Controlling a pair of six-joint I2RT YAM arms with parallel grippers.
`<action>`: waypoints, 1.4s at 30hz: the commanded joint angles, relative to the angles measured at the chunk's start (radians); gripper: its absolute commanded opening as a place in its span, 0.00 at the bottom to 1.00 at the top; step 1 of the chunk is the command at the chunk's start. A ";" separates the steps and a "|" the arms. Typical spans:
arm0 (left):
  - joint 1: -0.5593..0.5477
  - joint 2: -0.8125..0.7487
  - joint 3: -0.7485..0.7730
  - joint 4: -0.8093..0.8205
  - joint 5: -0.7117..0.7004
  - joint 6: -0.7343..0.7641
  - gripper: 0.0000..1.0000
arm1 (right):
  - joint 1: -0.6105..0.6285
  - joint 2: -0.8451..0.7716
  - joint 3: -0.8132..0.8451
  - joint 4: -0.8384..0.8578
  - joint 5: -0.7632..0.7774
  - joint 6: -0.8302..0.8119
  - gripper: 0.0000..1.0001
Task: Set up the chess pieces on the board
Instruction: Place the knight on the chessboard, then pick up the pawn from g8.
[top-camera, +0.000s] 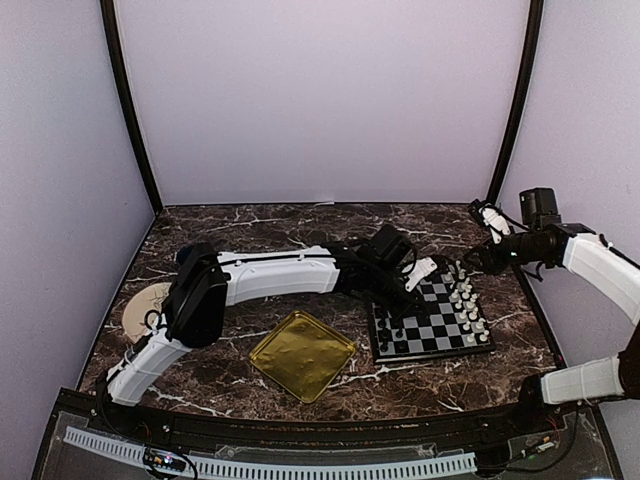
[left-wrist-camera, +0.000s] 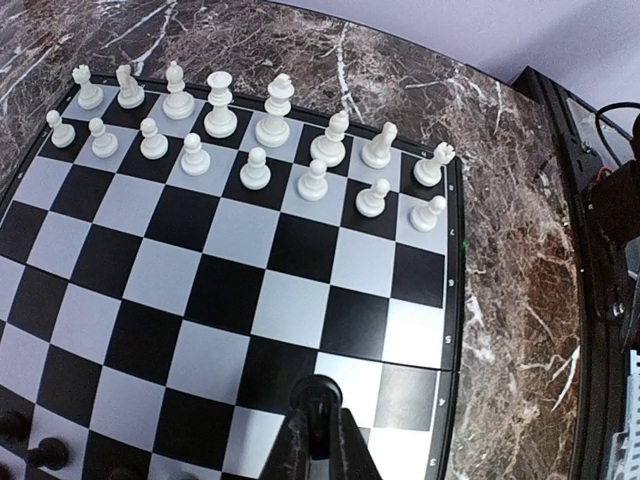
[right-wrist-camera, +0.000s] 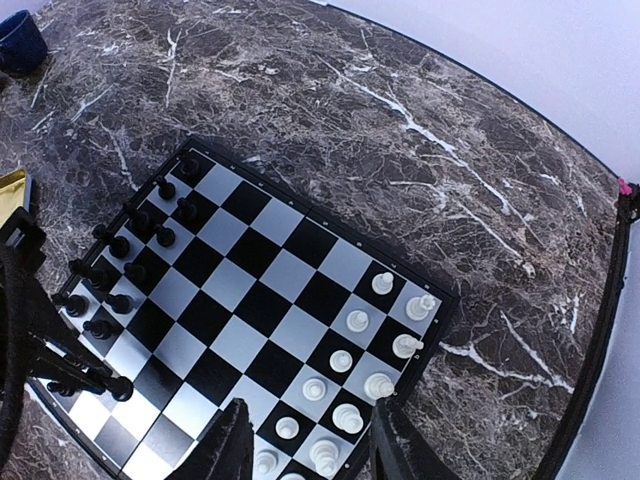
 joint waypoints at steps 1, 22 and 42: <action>-0.013 0.025 0.052 -0.094 -0.062 0.076 0.01 | -0.004 0.020 0.006 0.039 -0.038 0.026 0.41; -0.028 -0.125 0.042 -0.022 -0.133 0.039 0.35 | -0.004 0.067 0.041 -0.009 -0.180 -0.010 0.40; 0.250 -0.704 -0.622 -0.005 -0.219 -0.044 0.39 | 0.232 0.193 0.102 -0.133 -0.111 -0.213 0.37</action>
